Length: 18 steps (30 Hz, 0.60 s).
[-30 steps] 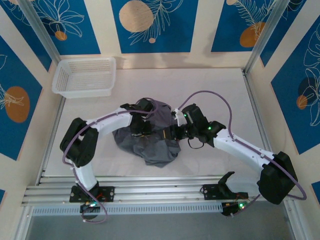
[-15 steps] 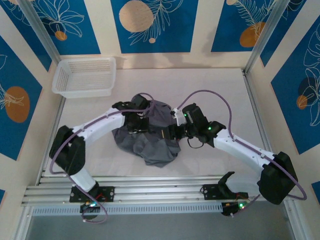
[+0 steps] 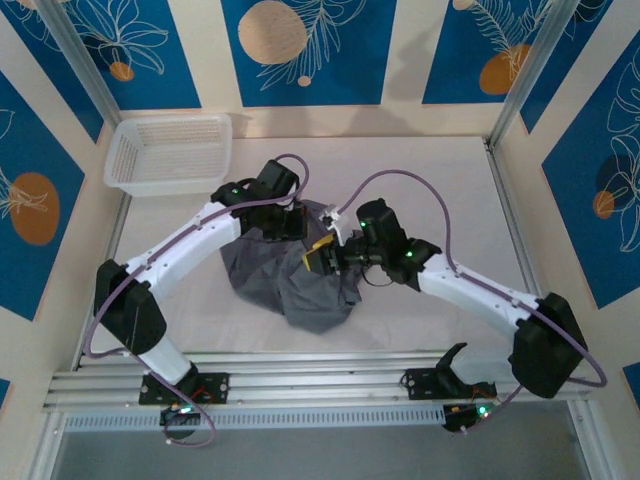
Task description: Fold the inside-out t-shirt
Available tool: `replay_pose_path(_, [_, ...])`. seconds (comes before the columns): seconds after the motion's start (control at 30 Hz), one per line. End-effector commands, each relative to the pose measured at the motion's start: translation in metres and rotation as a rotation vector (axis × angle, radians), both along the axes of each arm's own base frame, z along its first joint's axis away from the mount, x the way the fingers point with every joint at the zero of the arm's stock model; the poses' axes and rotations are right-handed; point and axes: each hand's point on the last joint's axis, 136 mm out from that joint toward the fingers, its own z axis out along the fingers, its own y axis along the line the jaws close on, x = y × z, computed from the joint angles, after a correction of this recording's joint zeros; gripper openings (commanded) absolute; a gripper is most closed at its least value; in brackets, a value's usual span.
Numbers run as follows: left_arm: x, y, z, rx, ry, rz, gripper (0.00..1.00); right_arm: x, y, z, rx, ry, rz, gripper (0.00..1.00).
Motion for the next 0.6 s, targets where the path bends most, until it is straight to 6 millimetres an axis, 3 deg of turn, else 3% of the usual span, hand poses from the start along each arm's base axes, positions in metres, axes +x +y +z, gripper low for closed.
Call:
replay_pose_path(0.0, [-0.007, -0.002, 0.01, -0.02, 0.008, -0.027, 0.0, 0.01, 0.009, -0.001, 0.037, 0.06, -0.023, 0.53])
replay_pose_path(0.13, [-0.002, 0.007, 0.018, -0.023, 0.006, 0.012, 0.0, 0.006, 0.023, -0.019, 0.059, 0.132, 0.02, 0.47])
replay_pose_path(0.33, [0.024, 0.039, 0.048, -0.067, -0.065, 0.111, 0.0, -0.048, 0.024, -0.075, -0.003, 0.315, 0.117, 0.32])
replay_pose_path(0.4, [0.028, 0.044, 0.053, -0.061, -0.086, 0.115, 0.0, -0.058, 0.017, -0.081, 0.0, 0.35, 0.092, 0.3])
replay_pose_path(0.57, [0.028, 0.041, 0.044, -0.06, -0.067, 0.092, 0.0, -0.071, 0.002, -0.072, 0.021, 0.329, 0.065, 0.34])
